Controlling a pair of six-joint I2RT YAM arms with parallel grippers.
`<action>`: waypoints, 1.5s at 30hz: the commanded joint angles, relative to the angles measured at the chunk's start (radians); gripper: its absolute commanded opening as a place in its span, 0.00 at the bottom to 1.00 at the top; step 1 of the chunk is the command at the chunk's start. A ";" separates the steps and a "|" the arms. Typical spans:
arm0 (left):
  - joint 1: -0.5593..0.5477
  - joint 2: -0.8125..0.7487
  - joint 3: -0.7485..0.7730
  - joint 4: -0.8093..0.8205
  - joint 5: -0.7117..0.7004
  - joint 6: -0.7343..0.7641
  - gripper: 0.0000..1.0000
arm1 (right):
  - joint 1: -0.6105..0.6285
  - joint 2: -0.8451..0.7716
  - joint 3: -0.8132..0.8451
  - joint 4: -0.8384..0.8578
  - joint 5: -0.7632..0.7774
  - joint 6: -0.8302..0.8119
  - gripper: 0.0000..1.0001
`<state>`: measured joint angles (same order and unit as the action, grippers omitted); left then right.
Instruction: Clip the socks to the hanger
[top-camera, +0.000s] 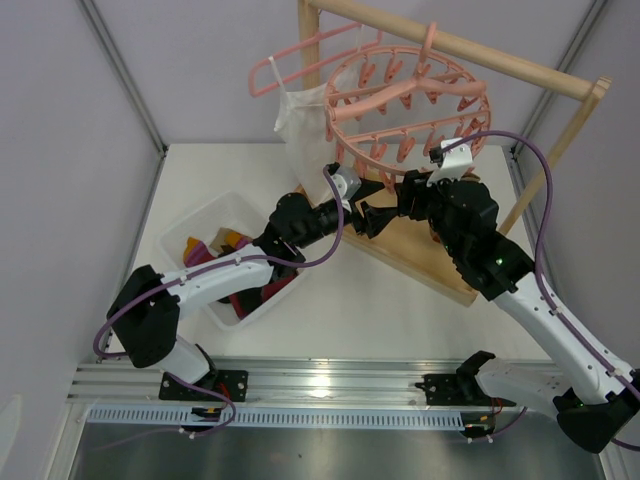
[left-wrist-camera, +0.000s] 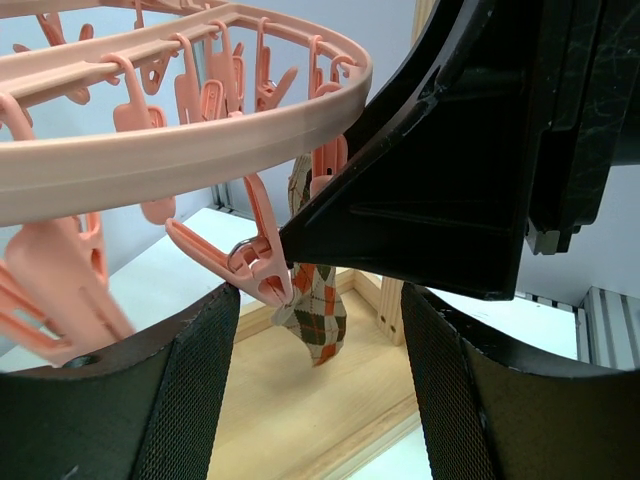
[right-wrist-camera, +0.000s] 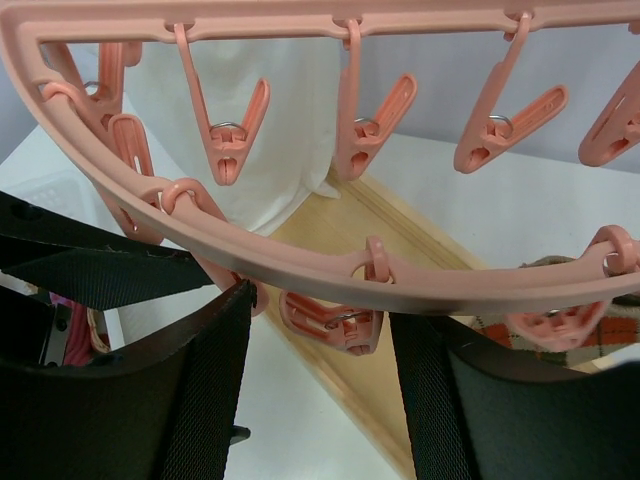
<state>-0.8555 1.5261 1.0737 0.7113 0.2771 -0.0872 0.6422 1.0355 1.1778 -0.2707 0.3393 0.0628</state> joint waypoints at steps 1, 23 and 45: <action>-0.008 -0.018 0.028 0.031 0.036 0.014 0.68 | 0.005 -0.005 -0.006 0.096 0.003 -0.018 0.60; -0.016 -0.026 0.023 0.020 0.028 0.020 0.69 | 0.005 -0.009 -0.020 0.134 0.073 -0.050 0.37; -0.017 -0.181 -0.069 -0.101 -0.062 -0.032 1.00 | 0.005 -0.022 0.042 0.039 0.109 0.141 0.00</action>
<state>-0.8650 1.4158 1.0203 0.6479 0.2501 -0.0982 0.6422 1.0229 1.1843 -0.2451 0.4107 0.1581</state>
